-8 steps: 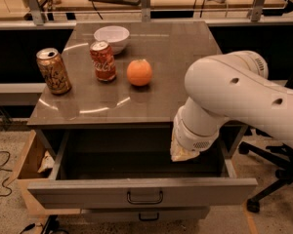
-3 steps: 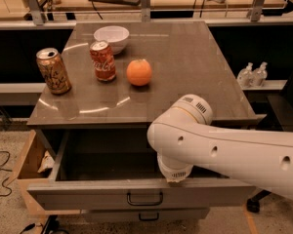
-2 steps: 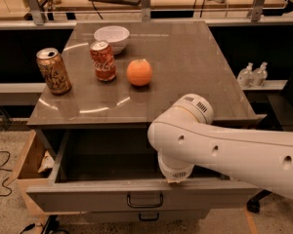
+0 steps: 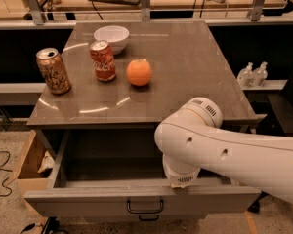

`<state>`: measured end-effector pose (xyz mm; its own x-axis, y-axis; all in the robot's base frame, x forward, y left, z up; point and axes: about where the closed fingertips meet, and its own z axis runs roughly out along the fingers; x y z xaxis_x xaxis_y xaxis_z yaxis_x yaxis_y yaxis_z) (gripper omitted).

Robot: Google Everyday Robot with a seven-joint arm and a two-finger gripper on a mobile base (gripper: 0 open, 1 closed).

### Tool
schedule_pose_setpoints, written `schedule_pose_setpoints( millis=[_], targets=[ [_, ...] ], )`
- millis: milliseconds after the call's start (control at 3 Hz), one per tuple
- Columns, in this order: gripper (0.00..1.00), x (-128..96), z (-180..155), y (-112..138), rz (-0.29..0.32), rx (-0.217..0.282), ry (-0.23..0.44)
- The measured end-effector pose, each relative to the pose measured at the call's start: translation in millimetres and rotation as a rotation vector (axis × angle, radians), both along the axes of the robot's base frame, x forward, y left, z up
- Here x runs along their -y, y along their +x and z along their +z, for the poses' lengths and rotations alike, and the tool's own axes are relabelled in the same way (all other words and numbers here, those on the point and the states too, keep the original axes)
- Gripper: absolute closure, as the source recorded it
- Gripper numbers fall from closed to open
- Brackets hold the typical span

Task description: Open top drawer

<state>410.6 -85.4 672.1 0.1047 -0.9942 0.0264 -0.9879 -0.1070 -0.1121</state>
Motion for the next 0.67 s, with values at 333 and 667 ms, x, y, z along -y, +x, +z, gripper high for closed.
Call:
schedule_pose_setpoints(
  millis=[333, 667],
  targets=[
    [1.00, 2.8, -5.9, -14.8, 0.000, -0.049, 0.031],
    [1.00, 4.2, -6.7, -22.0, 0.001, -0.074, 0.044]
  ],
)
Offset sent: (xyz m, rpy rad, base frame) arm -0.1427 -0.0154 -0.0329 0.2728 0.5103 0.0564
